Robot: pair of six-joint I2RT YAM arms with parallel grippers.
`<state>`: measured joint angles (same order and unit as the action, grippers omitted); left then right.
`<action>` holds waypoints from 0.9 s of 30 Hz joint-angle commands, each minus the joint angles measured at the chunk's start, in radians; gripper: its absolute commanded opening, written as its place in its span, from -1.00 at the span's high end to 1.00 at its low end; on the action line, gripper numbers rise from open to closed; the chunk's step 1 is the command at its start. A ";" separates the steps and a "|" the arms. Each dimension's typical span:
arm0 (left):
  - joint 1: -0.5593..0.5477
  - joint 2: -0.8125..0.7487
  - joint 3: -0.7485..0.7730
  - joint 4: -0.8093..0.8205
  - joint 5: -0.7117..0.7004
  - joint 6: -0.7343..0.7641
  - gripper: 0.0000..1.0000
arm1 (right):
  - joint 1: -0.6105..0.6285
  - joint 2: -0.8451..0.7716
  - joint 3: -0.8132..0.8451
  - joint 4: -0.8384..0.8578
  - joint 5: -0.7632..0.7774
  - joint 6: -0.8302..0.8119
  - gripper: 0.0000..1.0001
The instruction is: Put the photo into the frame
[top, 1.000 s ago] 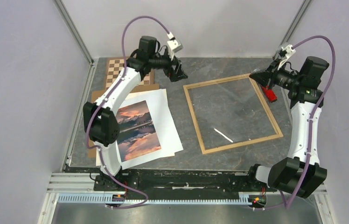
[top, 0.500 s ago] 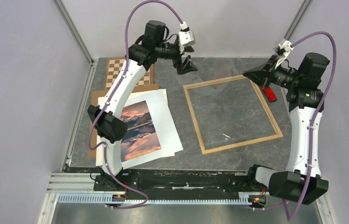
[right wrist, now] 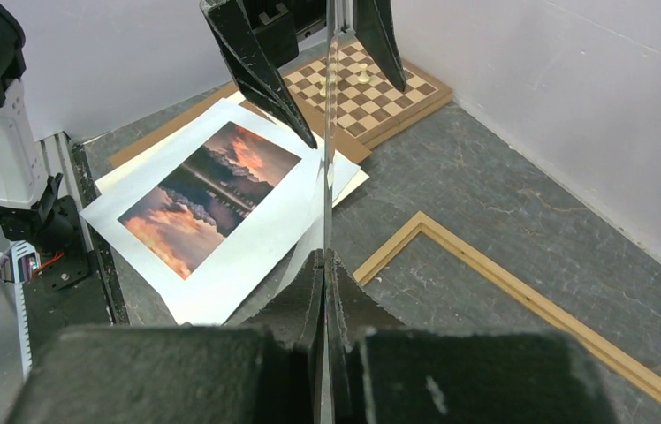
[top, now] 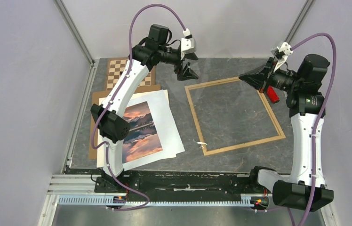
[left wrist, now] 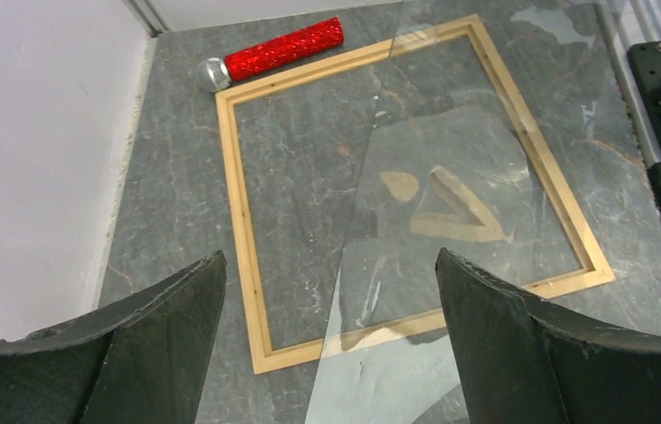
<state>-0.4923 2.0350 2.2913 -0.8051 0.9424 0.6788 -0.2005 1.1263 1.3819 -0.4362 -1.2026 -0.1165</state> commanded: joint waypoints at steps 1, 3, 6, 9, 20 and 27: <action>0.000 -0.011 -0.004 -0.071 0.095 0.084 -0.88 | 0.018 -0.021 0.048 0.000 -0.018 0.000 1.00; -0.001 -0.010 -0.007 -0.077 0.113 0.075 -0.86 | 0.023 -0.021 0.048 -0.007 -0.013 -0.008 1.00; -0.003 -0.006 -0.013 -0.112 0.121 0.091 -0.81 | 0.030 -0.021 0.054 -0.022 -0.005 -0.025 1.00; -0.006 0.004 -0.017 -0.143 0.118 0.120 -0.70 | 0.038 -0.019 0.062 -0.028 0.000 -0.028 1.00; -0.016 0.020 -0.015 -0.166 0.125 0.145 -0.36 | 0.064 -0.023 0.065 -0.079 0.036 -0.082 1.00; -0.015 0.009 -0.017 -0.166 0.124 0.141 -0.03 | 0.065 -0.028 0.065 -0.102 0.054 -0.115 1.00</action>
<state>-0.5045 2.0529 2.2677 -0.9657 1.0321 0.7837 -0.1398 1.1255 1.4044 -0.5335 -1.1610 -0.2001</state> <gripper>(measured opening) 0.552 0.005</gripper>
